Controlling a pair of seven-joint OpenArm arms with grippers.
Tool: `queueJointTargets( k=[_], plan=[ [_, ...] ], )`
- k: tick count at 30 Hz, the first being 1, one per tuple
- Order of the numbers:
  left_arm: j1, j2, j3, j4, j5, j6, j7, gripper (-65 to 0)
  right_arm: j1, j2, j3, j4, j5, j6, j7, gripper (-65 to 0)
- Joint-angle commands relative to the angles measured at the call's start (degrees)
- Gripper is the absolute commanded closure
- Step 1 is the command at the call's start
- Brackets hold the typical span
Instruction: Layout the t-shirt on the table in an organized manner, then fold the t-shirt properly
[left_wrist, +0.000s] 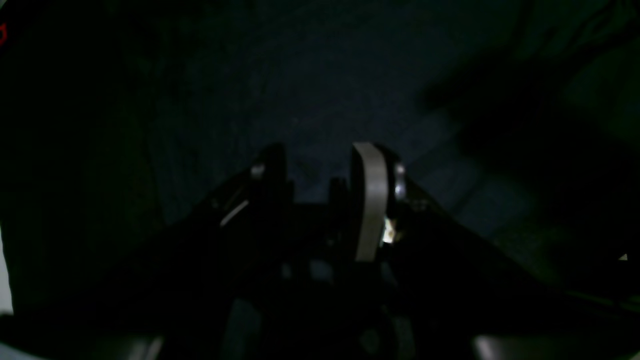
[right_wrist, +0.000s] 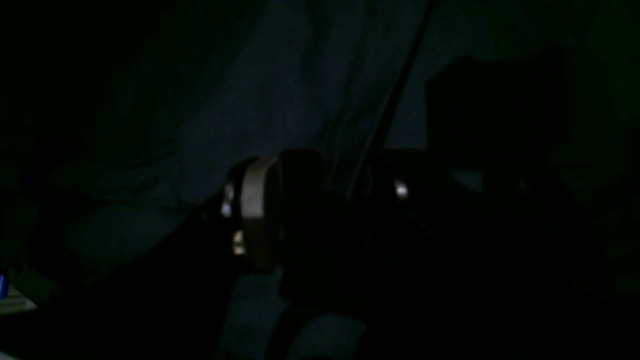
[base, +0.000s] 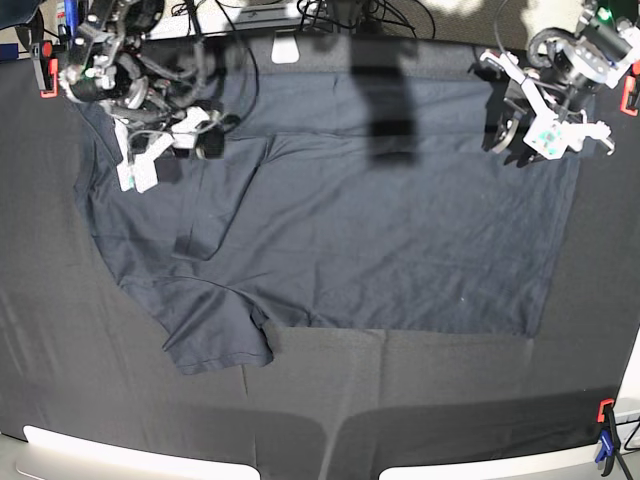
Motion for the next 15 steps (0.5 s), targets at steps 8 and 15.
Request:
queueJointTargets(
  k=[8, 15],
  plan=[
    [0.11, -0.48, -0.37, 1.09, -0.46, 0.07, -1.64, -19.9, 0.44, -0.11, 0.07, 0.83, 3.43, 0.48, 5.95, -4.6],
    [0.11, -0.48, -0.37, 1.09, -0.46, 0.07, -2.73, -19.9, 6.99, -0.13, -1.75, 0.66, 3.32, 0.61, 7.8, -2.7]
  ],
)
